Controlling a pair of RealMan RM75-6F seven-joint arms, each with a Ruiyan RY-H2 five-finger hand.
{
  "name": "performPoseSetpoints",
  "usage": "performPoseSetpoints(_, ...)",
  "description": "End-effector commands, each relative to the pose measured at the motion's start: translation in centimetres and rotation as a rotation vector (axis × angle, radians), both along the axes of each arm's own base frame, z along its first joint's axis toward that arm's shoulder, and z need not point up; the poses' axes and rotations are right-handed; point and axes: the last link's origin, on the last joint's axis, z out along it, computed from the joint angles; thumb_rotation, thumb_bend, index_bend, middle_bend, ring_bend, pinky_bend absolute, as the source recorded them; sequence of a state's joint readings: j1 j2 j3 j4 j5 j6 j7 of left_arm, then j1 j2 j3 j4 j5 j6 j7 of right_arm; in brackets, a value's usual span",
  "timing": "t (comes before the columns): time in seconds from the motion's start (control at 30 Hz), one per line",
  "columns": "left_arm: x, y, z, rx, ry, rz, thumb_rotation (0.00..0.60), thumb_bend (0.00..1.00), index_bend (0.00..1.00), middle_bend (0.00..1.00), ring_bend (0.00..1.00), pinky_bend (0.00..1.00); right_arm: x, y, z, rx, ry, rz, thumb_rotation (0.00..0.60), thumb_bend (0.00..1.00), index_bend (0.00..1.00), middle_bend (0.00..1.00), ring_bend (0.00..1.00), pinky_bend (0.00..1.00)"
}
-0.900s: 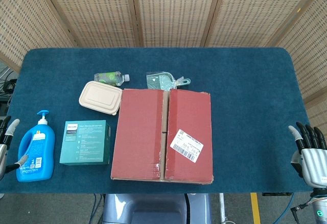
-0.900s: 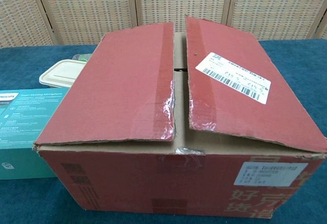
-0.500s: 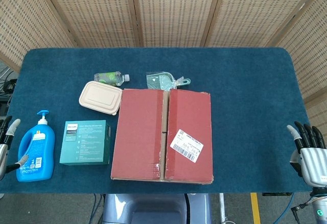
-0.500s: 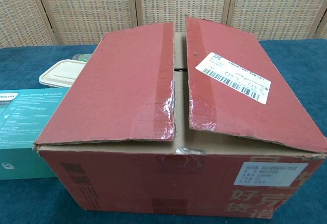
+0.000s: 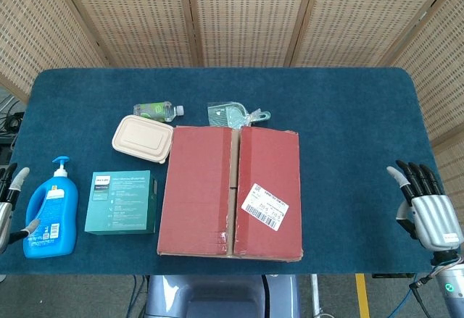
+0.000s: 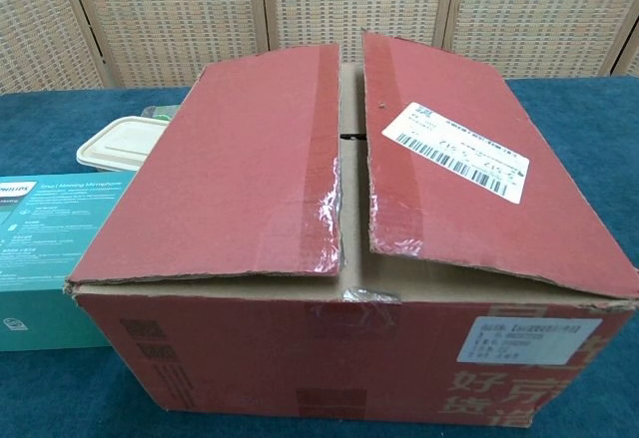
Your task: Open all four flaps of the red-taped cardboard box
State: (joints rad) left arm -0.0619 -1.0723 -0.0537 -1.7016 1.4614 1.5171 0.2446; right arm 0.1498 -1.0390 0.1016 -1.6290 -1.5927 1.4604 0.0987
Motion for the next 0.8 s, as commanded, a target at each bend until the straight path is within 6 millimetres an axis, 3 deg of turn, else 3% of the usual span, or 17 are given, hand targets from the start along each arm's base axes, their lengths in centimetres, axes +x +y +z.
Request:
performPoseSetpoints(0.03, 0.0, 0.1, 0.0, -0.005, 0.008, 0.005, 0.600, 0.16, 0.01, 0.00, 0.00, 0.00, 1.6, -1.6, 0.1, 0.046, -0.048, 0.072, 0.600, 1.00, 0.11, 0.10, 0.00, 0.00)
performPoseSetpoints(0.27, 0.5, 0.5, -0.1, -0.013, 0.020, 0.001, 0.600, 0.16, 0.01, 0.00, 0.00, 0.00, 5.0, -4.1, -0.1, 0.145, -0.151, 0.184, 0.600, 1.00, 0.14, 0.17, 0.00, 0.00)
performPoseSetpoints(0.53, 0.8, 1.3, -0.2, -0.020, 0.034, -0.001, 0.600, 0.16, 0.01, 0.00, 0.00, 0.00, 9.4, -6.9, -0.9, 0.287, -0.274, 0.293, 0.600, 1.00, 0.32, 0.32, 0.04, 0.00)
performPoseSetpoints(0.8, 1.0, 1.7, -0.3, -0.032, 0.046, 0.003, 0.600, 0.16, 0.01, 0.00, 0.00, 0.00, 13.4, -8.6, -2.6, 0.434, -0.343, 0.381, 0.600, 1.00, 0.33, 0.33, 0.05, 0.00)
